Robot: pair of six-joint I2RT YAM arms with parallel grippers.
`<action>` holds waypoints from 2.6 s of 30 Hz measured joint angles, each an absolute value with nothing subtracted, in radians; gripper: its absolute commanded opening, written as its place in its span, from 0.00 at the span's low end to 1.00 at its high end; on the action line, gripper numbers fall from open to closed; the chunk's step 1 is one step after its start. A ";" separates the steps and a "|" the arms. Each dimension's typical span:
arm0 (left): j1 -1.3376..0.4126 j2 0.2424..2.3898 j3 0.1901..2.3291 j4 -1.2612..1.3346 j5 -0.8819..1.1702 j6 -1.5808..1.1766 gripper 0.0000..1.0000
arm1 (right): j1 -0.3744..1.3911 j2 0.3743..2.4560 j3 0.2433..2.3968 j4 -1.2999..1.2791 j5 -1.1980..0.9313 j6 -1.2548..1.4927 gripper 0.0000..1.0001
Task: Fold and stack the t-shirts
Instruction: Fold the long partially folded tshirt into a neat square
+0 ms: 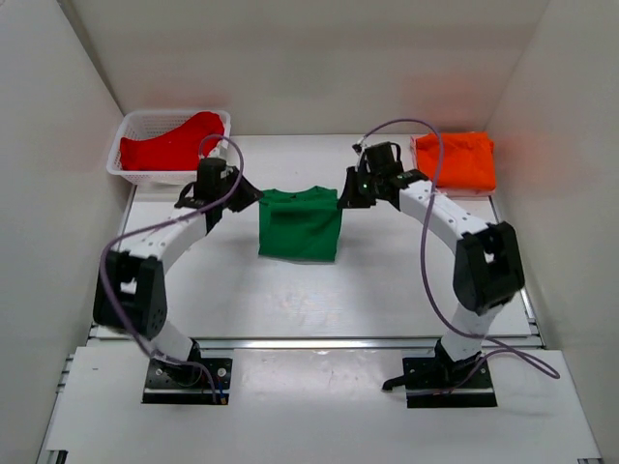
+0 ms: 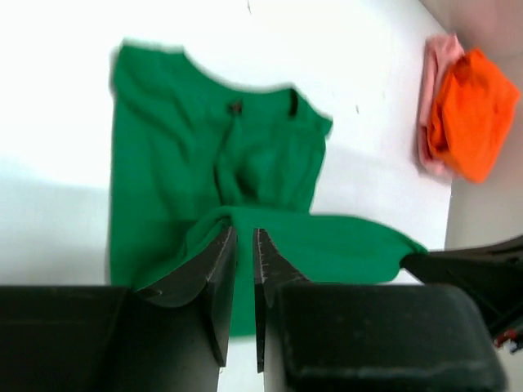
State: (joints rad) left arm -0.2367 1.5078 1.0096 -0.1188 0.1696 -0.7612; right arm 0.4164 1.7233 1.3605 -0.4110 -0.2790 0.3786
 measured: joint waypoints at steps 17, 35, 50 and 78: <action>-0.181 2.051 1.360 -0.004 0.182 -0.699 0.37 | 0.308 2.415 2.059 -0.495 -0.349 0.247 0.01; -0.205 2.055 1.306 0.076 0.289 -0.817 0.45 | 0.316 2.416 2.059 -0.510 -0.344 0.213 0.00; -0.234 2.055 1.300 0.106 0.333 -0.875 0.00 | 0.320 2.407 2.040 -0.514 -0.321 0.195 0.00; -0.225 1.264 0.758 -0.030 0.230 -0.874 0.00 | 0.502 1.611 1.265 -0.344 -0.302 0.231 0.00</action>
